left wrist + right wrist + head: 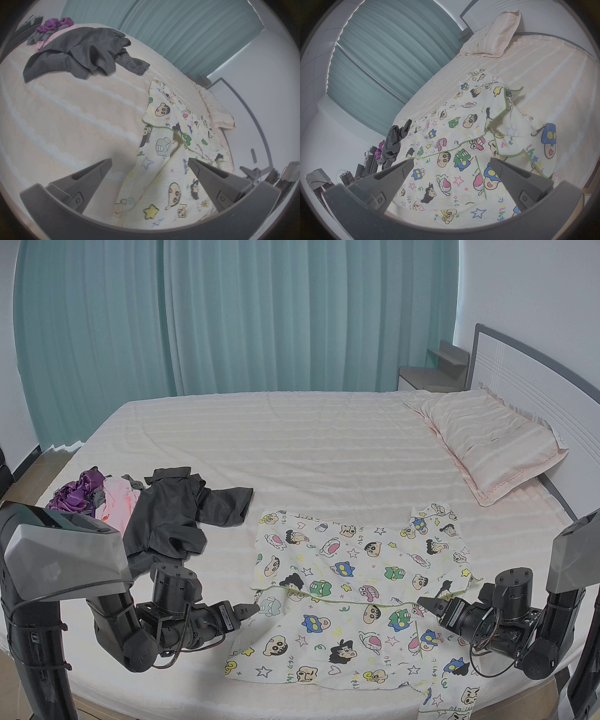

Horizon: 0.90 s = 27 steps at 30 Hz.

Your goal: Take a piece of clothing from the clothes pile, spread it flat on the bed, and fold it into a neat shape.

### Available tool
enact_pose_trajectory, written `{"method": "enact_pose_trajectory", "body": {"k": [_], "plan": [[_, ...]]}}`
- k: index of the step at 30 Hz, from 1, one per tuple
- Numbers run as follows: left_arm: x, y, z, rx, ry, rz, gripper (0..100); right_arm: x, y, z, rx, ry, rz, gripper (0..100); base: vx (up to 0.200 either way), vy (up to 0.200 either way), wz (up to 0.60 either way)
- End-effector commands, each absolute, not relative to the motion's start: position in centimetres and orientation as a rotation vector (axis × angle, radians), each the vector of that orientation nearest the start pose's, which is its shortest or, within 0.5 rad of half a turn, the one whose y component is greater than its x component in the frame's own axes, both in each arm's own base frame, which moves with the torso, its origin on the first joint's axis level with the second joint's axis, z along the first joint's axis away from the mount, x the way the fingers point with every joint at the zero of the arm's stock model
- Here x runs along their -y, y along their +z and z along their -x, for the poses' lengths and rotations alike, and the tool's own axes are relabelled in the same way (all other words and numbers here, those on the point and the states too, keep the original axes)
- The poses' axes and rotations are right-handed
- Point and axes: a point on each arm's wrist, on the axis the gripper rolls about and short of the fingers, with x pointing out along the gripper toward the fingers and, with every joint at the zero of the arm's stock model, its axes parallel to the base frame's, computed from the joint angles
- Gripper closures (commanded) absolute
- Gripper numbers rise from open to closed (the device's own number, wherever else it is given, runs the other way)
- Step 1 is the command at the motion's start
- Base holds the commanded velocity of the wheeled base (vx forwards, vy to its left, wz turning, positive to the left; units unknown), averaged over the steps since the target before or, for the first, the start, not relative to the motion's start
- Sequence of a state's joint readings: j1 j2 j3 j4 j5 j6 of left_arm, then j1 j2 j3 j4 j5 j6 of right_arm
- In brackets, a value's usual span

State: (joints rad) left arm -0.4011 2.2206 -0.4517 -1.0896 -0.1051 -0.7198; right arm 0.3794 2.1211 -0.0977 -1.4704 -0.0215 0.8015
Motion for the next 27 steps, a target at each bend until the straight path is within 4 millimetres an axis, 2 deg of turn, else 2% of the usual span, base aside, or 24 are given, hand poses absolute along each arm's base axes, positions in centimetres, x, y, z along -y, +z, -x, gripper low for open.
{"method": "enact_pose_trajectory", "body": {"k": [1,5,11,21,27], "plan": [[12.4,-3.2,-27.9,-0.853,-0.226,0.498,0,-8.7,1.1,-21.8,-0.655,0.110,-0.660,0,0.000,0.000,0.00],[12.8,-3.6,-28.7,-0.832,-0.254,0.422,0,-8.7,1.1,-21.8,-0.655,0.109,-0.661,0,0.000,0.000,0.00],[13.3,-3.8,-30.6,-0.767,-0.141,0.380,0,-8.7,1.1,-21.7,-0.655,0.110,-0.661,0,0.000,0.000,0.00],[13.2,-4.0,-30.8,-0.757,-0.115,0.286,0,-8.7,1.1,-21.7,-0.655,0.113,-0.661,0,0.000,0.000,0.00],[14.1,-4.2,-30.6,-0.817,-0.150,0.162,0,-8.7,1.2,-21.7,-0.646,0.116,-0.663,0,0.000,0.000,0.00]]}}
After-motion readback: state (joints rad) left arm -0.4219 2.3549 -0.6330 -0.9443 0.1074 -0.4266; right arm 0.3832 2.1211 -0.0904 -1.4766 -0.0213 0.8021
